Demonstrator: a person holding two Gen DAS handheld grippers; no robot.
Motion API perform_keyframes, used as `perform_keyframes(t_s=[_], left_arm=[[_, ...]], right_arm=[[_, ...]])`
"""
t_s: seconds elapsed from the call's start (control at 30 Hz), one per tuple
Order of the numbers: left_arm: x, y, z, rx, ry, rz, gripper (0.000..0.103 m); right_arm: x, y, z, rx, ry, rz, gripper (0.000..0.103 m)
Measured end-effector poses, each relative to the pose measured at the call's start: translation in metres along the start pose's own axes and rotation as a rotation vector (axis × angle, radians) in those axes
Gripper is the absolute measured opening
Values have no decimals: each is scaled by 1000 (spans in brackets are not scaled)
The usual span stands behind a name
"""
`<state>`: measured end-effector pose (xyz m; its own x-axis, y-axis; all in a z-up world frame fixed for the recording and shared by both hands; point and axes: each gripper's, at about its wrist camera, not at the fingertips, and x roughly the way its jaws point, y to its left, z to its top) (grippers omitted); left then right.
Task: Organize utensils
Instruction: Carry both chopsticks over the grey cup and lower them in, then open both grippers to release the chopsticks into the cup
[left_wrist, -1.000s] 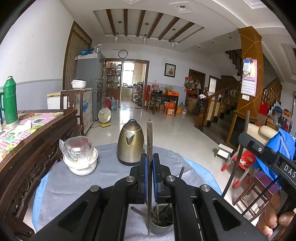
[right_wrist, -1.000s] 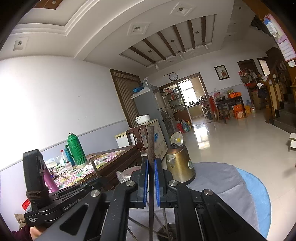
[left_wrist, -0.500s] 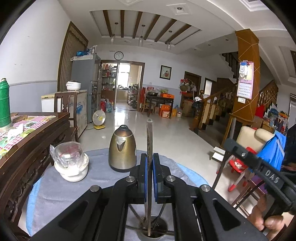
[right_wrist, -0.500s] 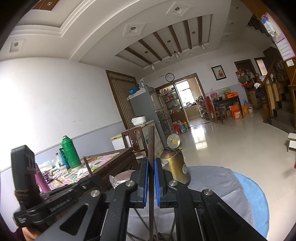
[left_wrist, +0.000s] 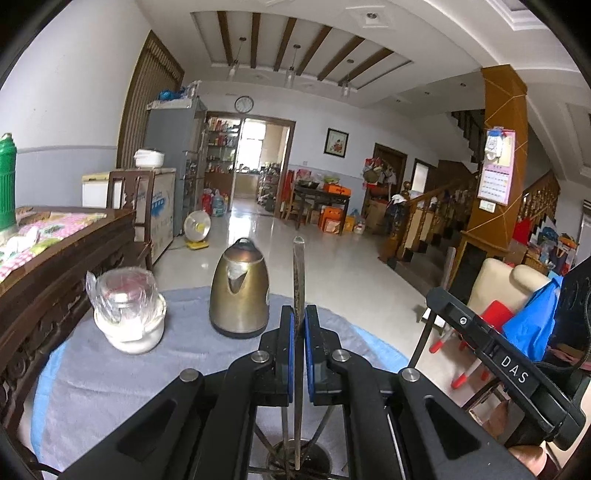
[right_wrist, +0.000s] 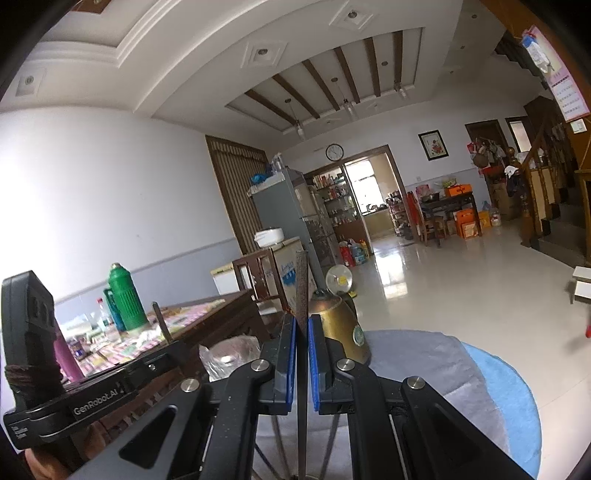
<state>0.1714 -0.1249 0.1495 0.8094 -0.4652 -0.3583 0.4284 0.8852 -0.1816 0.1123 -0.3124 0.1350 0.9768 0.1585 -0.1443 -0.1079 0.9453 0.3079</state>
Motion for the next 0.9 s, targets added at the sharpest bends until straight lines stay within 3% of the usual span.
perform_keyframes(t_s=[0.4,0.9], left_arm=[[18,0,-27,-20,48,5,5],[22,-5,-38,-1,79,21,5]], right_arm=[[30,-9,-28,3,15,-2,7],[32,-2,-43,-49,40,1,7]])
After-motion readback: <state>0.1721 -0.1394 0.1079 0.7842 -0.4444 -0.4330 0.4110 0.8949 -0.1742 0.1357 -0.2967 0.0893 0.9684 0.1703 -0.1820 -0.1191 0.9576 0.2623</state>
